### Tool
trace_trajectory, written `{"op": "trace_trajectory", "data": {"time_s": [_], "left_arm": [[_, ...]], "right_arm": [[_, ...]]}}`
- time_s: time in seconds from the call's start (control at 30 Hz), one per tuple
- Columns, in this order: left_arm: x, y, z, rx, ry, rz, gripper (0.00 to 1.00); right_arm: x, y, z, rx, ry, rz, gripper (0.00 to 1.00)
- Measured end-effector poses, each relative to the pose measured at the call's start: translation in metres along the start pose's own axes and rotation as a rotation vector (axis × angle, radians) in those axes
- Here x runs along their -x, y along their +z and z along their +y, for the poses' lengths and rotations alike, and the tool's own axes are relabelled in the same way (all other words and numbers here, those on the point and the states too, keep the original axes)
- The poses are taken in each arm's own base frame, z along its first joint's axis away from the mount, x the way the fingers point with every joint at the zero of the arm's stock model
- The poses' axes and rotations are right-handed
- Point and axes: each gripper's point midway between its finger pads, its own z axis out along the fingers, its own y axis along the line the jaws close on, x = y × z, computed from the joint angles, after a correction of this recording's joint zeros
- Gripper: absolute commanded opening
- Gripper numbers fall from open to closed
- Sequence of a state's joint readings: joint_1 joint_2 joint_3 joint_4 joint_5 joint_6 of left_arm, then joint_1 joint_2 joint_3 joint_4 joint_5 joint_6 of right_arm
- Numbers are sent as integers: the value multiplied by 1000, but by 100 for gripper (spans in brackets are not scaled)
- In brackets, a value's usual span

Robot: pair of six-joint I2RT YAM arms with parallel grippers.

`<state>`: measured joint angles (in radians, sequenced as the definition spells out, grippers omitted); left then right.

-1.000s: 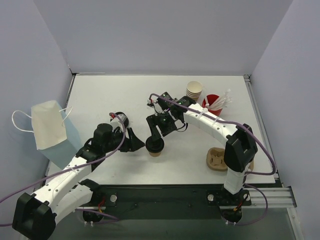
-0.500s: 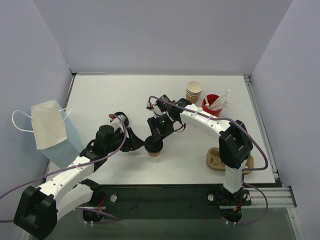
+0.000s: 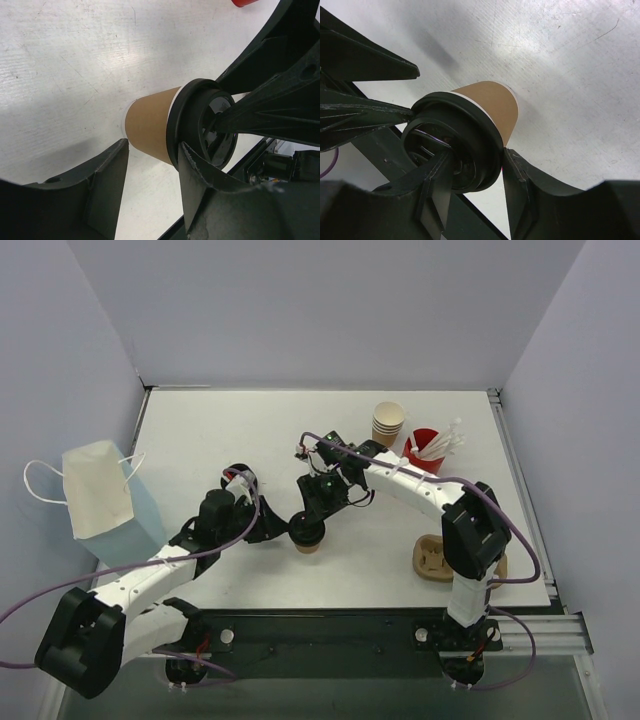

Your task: Pack the takeout coffee

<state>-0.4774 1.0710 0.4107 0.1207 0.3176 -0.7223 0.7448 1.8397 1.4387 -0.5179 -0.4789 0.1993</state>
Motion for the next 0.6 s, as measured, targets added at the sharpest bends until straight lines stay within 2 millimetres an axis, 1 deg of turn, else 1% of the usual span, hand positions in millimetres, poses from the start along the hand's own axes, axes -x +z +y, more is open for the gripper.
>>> {"op": "trace_trajectory", "data": {"time_s": [0.13,0.37,0.6], "left_arm": [[0,2,0,28,11,-8,51],[4,4,5,109,23,-33,47],[5,12,7,152,12,-58,44]], "right_arm": [[0,1,0,1,5,-9,35],[-2,2,-2,11,21,-50,33],[-4,6,-2,43,72,-85,32]]}}
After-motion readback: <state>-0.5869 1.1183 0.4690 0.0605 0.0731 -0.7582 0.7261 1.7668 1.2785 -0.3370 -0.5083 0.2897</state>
